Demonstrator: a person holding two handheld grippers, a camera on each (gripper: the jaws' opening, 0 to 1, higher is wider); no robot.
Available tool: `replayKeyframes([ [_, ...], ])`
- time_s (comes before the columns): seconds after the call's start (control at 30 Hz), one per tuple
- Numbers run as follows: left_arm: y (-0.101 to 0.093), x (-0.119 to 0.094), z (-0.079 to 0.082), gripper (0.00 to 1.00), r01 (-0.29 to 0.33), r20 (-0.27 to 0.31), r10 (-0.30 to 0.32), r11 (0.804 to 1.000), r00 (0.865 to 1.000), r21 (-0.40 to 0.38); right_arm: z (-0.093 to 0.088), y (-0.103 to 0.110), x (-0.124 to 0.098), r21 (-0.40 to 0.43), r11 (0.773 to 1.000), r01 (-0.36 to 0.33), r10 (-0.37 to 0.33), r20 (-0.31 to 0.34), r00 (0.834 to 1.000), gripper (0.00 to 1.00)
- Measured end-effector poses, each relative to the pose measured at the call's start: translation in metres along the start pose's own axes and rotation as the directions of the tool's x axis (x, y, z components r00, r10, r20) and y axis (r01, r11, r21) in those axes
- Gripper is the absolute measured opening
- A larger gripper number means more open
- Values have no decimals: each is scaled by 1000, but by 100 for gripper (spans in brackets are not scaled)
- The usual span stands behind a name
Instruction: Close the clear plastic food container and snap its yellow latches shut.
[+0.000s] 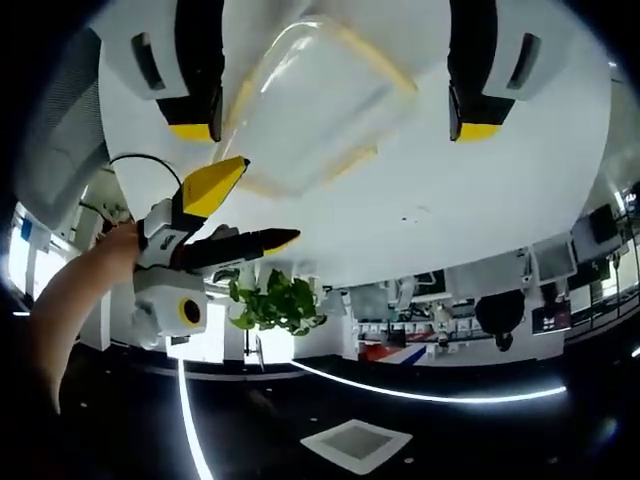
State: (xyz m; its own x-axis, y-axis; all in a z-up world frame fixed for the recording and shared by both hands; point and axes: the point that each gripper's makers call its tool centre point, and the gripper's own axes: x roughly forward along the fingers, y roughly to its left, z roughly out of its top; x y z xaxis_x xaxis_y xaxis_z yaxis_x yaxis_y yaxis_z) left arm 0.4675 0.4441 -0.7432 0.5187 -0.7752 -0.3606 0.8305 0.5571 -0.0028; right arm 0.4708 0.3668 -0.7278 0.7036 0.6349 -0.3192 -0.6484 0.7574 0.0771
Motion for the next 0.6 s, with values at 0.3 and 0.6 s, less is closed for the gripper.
replayKeyframes([
  [0.3,11,-12,1,93,-47,14,47,999,999,-24,4,-12,-18,24,999,30,-30,20,999,86],
  [0.6,4,-25,-8,92,-68,12,69,996,998,-49,-2,-7,-33,42,998,43,-44,26,999,85],
])
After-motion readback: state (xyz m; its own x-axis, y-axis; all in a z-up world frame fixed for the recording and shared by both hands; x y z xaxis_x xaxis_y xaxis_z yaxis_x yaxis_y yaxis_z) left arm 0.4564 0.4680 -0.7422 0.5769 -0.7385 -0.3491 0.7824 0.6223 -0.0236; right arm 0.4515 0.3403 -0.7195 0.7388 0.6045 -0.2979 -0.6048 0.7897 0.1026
